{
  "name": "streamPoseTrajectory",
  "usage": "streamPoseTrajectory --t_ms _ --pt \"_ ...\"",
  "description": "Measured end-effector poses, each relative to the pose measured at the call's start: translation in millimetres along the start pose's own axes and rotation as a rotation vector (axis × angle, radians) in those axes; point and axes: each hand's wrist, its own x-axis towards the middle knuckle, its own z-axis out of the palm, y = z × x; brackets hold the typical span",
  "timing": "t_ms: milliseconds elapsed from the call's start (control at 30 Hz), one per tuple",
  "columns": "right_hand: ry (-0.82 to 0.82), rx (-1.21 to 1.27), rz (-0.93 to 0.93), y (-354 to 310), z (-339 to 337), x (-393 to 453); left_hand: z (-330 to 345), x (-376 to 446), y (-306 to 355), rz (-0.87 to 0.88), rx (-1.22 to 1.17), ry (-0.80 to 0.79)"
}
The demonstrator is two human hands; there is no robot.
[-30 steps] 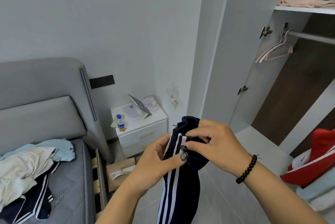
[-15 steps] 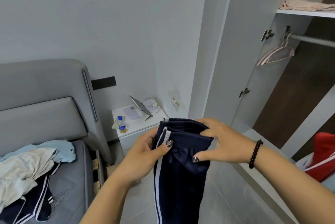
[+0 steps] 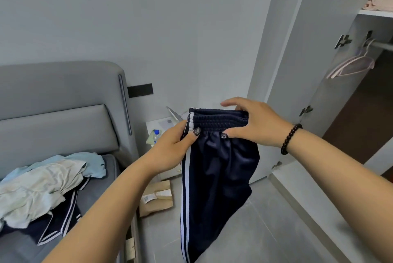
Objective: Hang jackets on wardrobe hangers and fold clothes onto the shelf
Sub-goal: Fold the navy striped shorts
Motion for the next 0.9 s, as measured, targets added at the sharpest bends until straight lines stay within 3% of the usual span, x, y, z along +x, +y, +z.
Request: streamPoseTrajectory --t_ms 200,367,500,600,767,900 --pt "-0.183 -0.116 -0.027 -30.7 6.5 22.7 -13.6 -8.6 -5.2 0.063 -0.135 0.033" --pt "-0.233 -0.189 0.014 -52.6 24.2 41.1 -36.2 -13.7 -14.9 0.096 -0.257 0.021" --pt "-0.263 -0.220 -0.057 -56.0 43.6 56.2 -44.7 -12.2 -32.9 0.071 -0.261 0.041" --pt "-0.211 -0.256 -0.107 -48.1 62.0 67.2 -40.5 -12.6 -53.4 0.017 -0.279 0.092" --pt "-0.061 -0.001 -0.056 -18.9 110.7 62.4 -0.9 -25.5 -93.5 -0.126 -0.275 0.336" --pt "0.258 0.007 0.061 18.9 164.6 34.9 38.2 -35.4 -123.2 -0.162 -0.332 0.386"
